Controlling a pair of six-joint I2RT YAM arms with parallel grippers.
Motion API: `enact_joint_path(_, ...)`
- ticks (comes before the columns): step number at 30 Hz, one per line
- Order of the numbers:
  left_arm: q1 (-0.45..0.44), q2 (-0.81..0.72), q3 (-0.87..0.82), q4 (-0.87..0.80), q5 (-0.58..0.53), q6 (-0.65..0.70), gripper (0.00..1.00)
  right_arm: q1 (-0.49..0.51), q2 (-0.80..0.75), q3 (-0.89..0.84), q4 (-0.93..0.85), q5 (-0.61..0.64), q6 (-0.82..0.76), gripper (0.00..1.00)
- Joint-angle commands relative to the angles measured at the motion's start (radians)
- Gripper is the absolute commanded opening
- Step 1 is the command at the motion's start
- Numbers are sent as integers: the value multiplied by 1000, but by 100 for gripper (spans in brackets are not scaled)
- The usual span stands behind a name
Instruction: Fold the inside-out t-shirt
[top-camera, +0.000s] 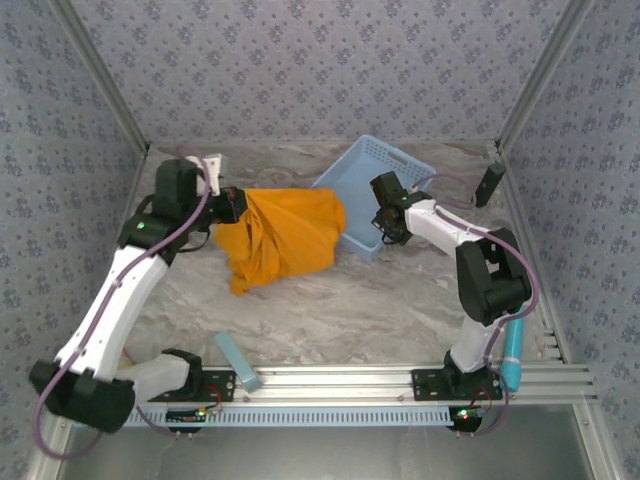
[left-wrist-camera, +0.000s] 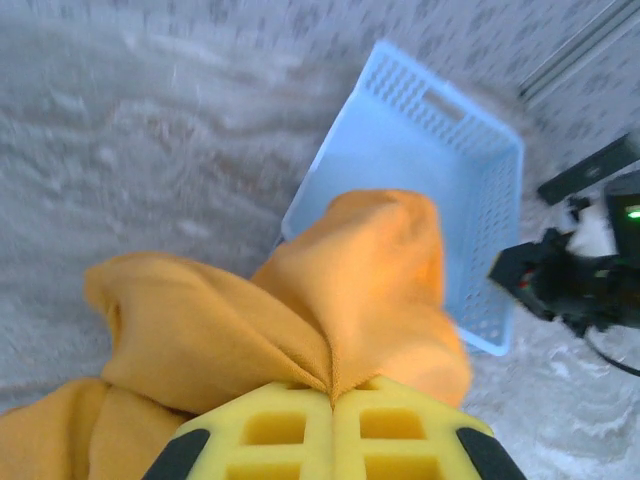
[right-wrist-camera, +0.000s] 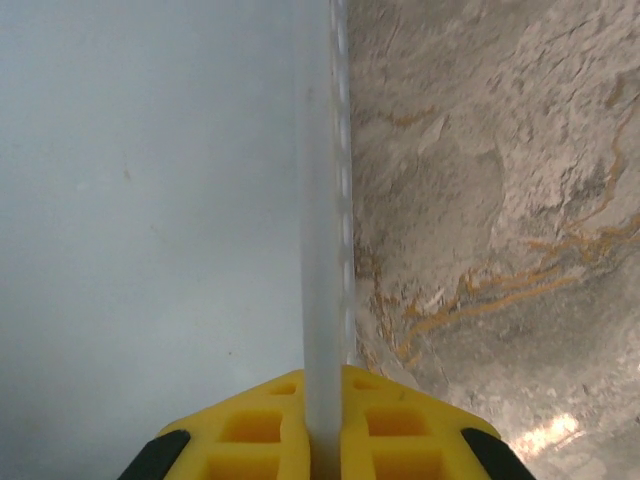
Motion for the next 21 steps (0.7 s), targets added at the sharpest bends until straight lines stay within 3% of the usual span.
enact_joint_path(1,8,-64,16,-19,11,47,0,-37,17,60,-55,125,130,2)
enact_joint_path(10,8,-104,-38,-23,33,47,0,-131,78,193,-142,276,261,2)
enact_joint_path(21,8,-91,-64,-6,106,32,0,-216,239,407,-287,323,448,2)
